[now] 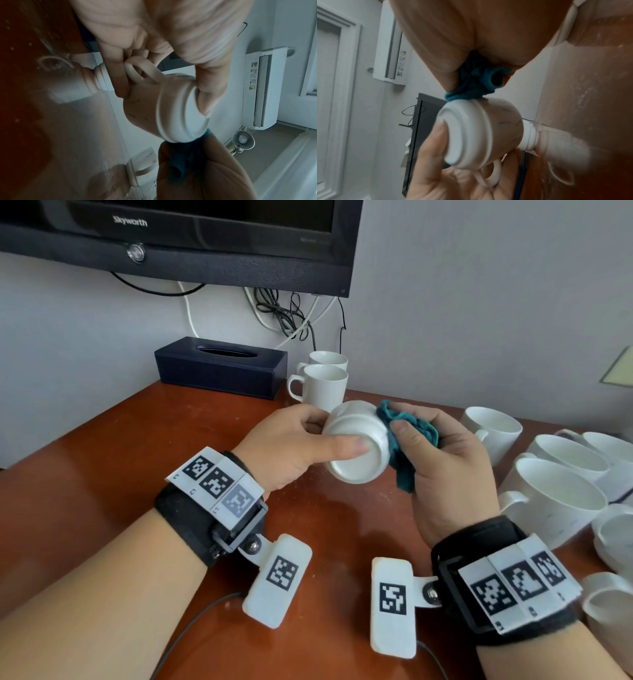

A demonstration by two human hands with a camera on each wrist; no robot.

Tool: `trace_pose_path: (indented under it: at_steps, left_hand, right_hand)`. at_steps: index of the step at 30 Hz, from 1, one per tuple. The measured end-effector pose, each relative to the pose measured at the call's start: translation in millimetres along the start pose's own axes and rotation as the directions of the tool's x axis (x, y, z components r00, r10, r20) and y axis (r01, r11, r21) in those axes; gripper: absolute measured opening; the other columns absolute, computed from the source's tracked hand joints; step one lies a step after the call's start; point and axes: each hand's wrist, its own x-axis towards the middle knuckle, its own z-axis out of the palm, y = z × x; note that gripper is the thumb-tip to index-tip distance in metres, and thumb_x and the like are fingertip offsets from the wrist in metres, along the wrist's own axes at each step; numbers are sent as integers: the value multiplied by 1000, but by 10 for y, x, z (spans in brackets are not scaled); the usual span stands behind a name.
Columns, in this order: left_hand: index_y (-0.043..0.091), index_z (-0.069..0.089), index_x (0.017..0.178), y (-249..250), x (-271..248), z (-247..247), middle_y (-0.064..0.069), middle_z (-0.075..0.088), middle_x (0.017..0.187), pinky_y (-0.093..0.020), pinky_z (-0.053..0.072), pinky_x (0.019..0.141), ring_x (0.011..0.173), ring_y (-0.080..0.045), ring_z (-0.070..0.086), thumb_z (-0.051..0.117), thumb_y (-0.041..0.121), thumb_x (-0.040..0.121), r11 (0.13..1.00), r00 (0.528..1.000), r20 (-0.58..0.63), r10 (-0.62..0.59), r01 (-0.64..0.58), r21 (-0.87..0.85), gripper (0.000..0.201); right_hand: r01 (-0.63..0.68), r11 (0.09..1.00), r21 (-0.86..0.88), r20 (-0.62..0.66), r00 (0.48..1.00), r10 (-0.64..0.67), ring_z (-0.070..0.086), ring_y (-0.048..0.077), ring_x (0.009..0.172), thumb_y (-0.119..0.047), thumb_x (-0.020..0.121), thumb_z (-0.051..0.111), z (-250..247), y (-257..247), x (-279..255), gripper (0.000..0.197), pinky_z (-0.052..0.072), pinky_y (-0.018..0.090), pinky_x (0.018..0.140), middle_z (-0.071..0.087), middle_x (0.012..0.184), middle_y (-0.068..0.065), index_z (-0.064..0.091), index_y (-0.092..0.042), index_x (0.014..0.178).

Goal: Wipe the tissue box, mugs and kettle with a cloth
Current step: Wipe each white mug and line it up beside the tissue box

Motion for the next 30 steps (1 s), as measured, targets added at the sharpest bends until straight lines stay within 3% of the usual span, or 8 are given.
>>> trace_pose_path:
  at_steps: [2,6,11,16,20,25,28,30]
  left_hand:
    - [20,73,118,-14,2,1,-1,79,110,-56,54,103,108,-23,74,91,62,56,999,1000,-17,-24,25,25,77]
    - [19,80,104,-19,-1,19,-3,81,102,-58,55,101,102,-25,76,87,64,61,997,997,-58,-41,44,56,62]
    - [15,82,100,-23,1,24,-5,81,99,-55,57,100,102,-23,76,82,68,65,992,992,-83,-95,101,73,63]
    - [14,81,104,4,-20,52,-1,81,101,-45,57,102,103,-14,76,79,53,83,989,986,-78,-147,149,19,44]
    - [14,80,107,15,-23,39,-1,81,103,-44,57,102,105,-12,75,76,53,86,989,986,-80,-150,150,3,44]
    - [19,80,103,7,-14,27,0,81,100,-51,58,100,101,-16,76,83,61,78,989,992,-50,-118,122,87,49]
    - [22,80,98,-22,-3,26,-1,81,98,-57,56,100,99,-22,77,86,64,66,992,995,-69,-71,78,102,54]
    - [20,80,103,-25,1,19,-3,80,102,-59,54,101,103,-24,76,87,64,65,996,996,-74,-53,58,66,58]
  right_hand:
    - [20,1000,-16,34,999,-20,67,22,87,-9,99,67,28,-27,-26,16,54,33,65,76,108,12,76,-14,111]
    - [54,998,-18,76,996,-53,68,24,94,-9,95,71,46,-34,-38,15,56,28,67,71,118,17,79,-20,103]
    - [98,992,-85,114,990,-88,67,23,103,-19,88,75,43,39,-11,19,53,32,79,66,116,2,82,-23,105]
    - [71,994,-80,78,995,-64,69,28,94,-18,85,77,25,82,12,18,55,33,70,68,116,17,81,-26,100]
    - [65,997,-50,83,995,-61,68,33,91,-16,85,77,34,102,6,16,57,44,77,69,112,22,79,-24,98]
    - [63,996,-68,76,995,-57,69,30,94,-19,85,77,27,89,-2,15,57,34,72,69,114,19,79,-27,98]
    - [70,995,-65,90,994,-64,70,30,96,-16,88,76,24,77,-10,16,58,44,80,72,113,15,79,-27,99]
    - [57,998,-37,98,994,-54,65,34,82,-13,91,75,28,67,-22,15,54,53,74,72,105,15,78,-26,98]
